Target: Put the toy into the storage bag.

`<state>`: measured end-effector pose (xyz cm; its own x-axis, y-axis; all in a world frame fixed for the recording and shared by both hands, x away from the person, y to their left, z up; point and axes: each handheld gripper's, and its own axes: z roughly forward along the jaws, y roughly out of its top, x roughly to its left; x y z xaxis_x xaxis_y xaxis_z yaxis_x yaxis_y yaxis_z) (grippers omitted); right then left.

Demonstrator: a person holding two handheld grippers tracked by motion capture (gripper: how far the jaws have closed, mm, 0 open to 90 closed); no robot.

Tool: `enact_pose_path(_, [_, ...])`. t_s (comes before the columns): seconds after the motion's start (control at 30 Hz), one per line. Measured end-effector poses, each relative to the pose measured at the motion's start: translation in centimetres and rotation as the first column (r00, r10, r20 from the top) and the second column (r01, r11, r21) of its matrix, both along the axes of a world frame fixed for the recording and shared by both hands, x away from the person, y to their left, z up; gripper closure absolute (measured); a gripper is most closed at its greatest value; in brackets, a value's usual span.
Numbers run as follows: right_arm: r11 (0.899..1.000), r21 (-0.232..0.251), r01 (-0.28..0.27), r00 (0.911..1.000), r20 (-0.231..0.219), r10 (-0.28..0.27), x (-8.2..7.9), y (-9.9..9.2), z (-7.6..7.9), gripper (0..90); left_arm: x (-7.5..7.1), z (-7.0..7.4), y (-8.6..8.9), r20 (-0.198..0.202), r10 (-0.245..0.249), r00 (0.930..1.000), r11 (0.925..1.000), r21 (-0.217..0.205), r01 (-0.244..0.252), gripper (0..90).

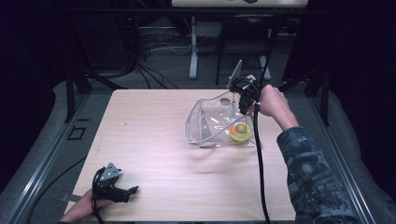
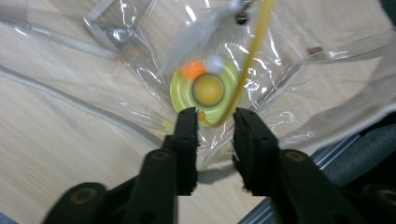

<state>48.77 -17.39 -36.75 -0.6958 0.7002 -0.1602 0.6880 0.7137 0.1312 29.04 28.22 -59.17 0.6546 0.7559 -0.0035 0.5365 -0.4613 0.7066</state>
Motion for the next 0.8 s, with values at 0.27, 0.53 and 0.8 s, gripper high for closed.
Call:
enact_pose_path(0.27, [0.991,0.135,-0.003,0.9941,0.108,-0.012,-1.6,-1.3,4.3,31.1,0.0,0.0,0.0,-0.001,0.001,1.0,1.0,-0.002,-0.001,0.0])
enact_pose_path(0.53, [0.975,0.221,-0.025,0.985,0.172,-0.013,-4.3,-2.4,6.9,11.7,0.0,0.0,0.0,0.002,0.003,1.0,1.0,-0.003,-0.003,0.0])
enact_pose_path(0.8, [0.967,0.247,-0.056,0.972,0.235,-0.004,-6.9,-3.5,7.3,3.9,0.0,0.0,0.0,0.002,0.002,1.0,1.0,-0.002,-0.002,0.0])
